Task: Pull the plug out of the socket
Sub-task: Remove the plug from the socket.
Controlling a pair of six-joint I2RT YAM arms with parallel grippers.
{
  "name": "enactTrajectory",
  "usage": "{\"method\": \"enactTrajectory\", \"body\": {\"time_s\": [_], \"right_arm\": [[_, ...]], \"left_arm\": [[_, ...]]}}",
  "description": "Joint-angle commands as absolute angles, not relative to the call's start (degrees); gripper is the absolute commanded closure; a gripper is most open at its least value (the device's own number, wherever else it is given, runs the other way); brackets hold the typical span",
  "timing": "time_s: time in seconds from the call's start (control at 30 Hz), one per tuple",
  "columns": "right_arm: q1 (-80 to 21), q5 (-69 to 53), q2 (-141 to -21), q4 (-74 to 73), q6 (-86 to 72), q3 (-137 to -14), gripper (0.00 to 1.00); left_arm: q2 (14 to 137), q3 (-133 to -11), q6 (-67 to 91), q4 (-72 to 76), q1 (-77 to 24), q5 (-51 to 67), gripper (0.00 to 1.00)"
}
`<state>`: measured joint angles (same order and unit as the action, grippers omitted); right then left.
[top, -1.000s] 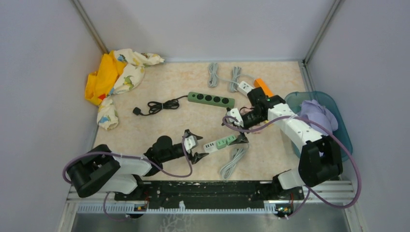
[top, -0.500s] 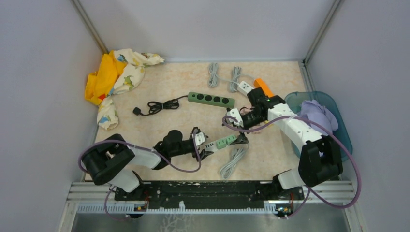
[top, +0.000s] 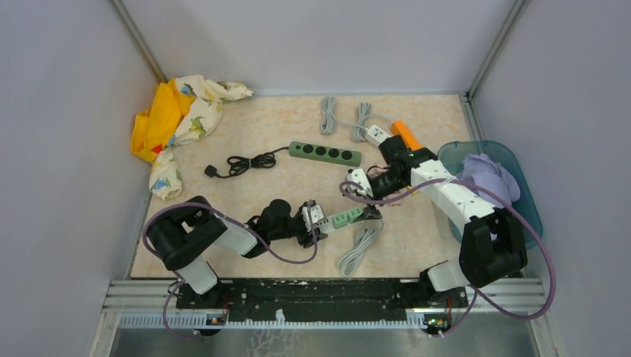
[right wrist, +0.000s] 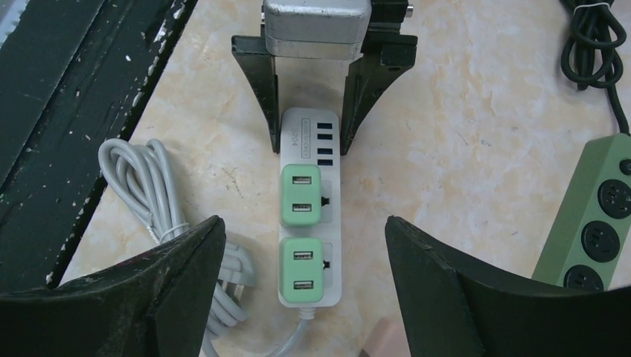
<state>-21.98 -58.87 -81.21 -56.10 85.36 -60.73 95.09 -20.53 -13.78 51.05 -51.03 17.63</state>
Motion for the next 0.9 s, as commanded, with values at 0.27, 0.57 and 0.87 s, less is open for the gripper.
{"method": "enactTrajectory", "body": {"time_s": [0.27, 0.57, 0.87], "right_arm": [[-30.35, -52.37, -83.22, -42.54, 79.66, -55.26, 0.31], [-33.83, -45.97, -85.34, -36.02, 75.22, -53.35, 0.43], [-37.0, -42.3, -88.26, -36.71, 73.51, -55.13, 0.73]], "left_arm": [[97.42, -19.4, -14.52, 56.49, -51.24, 18.99, 0.92], [96.52, -18.61, -15.19, 58.89, -51.24, 21.6, 1.0], [95.75, -17.68, -15.56, 58.93, -51.24, 22.91, 1.0]]}}
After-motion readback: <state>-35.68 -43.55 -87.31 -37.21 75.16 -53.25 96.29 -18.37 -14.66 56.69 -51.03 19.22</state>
